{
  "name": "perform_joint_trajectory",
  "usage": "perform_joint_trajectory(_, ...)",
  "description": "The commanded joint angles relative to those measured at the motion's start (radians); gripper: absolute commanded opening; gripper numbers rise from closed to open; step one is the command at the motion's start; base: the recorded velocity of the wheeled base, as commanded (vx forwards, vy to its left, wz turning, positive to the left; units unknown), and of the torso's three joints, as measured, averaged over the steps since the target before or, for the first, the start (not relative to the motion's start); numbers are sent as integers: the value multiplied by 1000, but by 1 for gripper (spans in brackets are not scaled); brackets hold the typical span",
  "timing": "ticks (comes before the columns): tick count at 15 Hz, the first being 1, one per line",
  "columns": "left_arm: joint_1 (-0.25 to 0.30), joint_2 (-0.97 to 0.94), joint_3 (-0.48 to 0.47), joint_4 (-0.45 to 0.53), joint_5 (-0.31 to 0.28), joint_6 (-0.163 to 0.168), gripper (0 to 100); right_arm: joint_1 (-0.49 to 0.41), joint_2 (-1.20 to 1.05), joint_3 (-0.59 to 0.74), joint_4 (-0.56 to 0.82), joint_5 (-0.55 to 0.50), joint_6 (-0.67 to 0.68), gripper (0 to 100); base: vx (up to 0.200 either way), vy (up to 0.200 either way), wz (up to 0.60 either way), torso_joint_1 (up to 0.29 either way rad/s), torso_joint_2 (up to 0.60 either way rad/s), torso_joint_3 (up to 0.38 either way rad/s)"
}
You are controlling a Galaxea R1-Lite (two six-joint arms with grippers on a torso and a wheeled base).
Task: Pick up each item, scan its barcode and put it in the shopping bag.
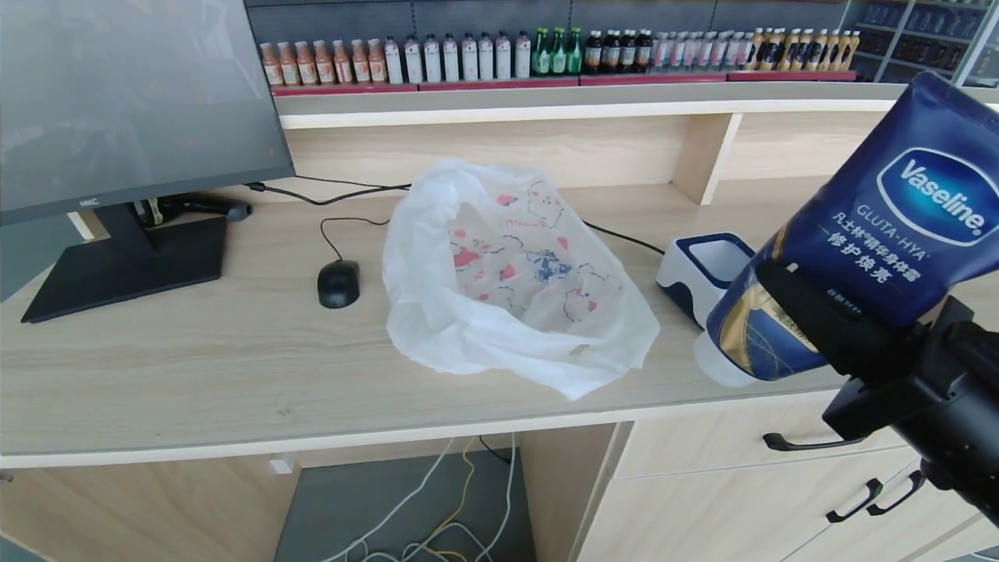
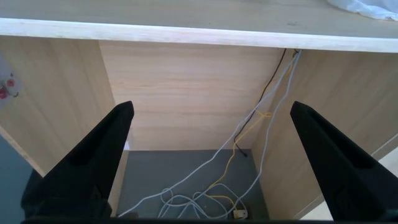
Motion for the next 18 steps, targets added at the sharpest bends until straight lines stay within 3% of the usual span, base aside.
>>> perform_joint_trajectory(1,1,0,0,0,0,-1,100,0,16,-30,0,0,0,0,0,200,0,-2,2,2)
perform_joint_trajectory(6,-1,0,0,0,0,2,100,-1,54,-129,0,-3,-3,0,0,200,0,3,3,4)
perform_joint_trajectory(15,-1,0,0,0,0,3,100,-44,232,-500,34,-7,-11,0,0,0,0,0,0,0)
perform_joint_trajectory(18,-1,0,0,0,0,2,100,-47,329,-610,73,-60,-19,0,0,0,0,0,0,0)
